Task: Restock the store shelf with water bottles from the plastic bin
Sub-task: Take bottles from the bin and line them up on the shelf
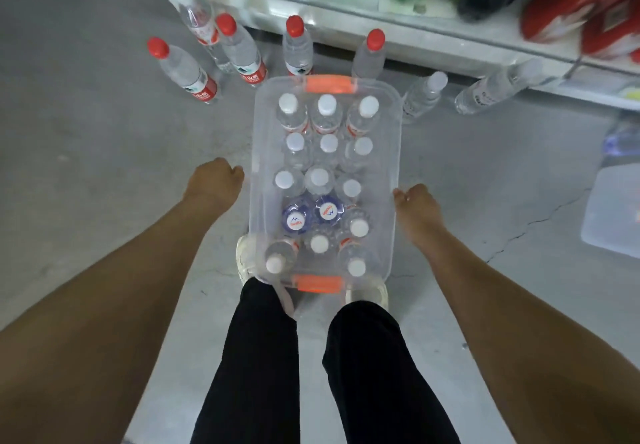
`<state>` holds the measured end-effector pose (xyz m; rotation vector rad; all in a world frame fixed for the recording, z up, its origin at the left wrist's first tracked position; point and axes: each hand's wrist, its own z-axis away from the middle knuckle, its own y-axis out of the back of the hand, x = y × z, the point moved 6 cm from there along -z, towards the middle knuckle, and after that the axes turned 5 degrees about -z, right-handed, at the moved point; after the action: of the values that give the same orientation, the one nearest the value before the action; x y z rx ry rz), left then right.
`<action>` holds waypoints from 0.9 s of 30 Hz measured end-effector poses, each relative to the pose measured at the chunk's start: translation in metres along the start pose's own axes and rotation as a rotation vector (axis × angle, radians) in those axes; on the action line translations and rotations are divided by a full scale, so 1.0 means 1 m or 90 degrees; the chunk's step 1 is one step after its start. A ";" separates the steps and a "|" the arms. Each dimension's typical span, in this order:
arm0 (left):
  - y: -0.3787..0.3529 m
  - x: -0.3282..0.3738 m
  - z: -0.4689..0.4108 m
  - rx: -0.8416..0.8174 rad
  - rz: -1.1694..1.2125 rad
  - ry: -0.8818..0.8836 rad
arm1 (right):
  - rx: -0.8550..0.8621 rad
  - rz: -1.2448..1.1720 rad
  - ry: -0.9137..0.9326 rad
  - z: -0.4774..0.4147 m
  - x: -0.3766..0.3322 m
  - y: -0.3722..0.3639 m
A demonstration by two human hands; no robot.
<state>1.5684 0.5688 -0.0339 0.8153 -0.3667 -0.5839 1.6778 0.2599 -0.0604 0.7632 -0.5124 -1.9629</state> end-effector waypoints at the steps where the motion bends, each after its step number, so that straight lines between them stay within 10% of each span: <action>1: 0.013 0.000 0.013 -0.005 -0.003 0.000 | -0.012 0.011 0.009 0.012 -0.004 0.010; 15: 0.142 0.017 0.210 0.089 -0.084 -0.188 | 0.047 0.137 0.251 0.202 -0.071 0.144; 27: 0.125 -0.013 0.314 0.156 -0.085 -0.294 | 0.091 0.211 0.323 0.331 -0.042 0.115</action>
<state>1.4385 0.4651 0.2611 0.9417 -0.8225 -0.8662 1.5345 0.2562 0.2624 1.1434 -0.4373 -1.3721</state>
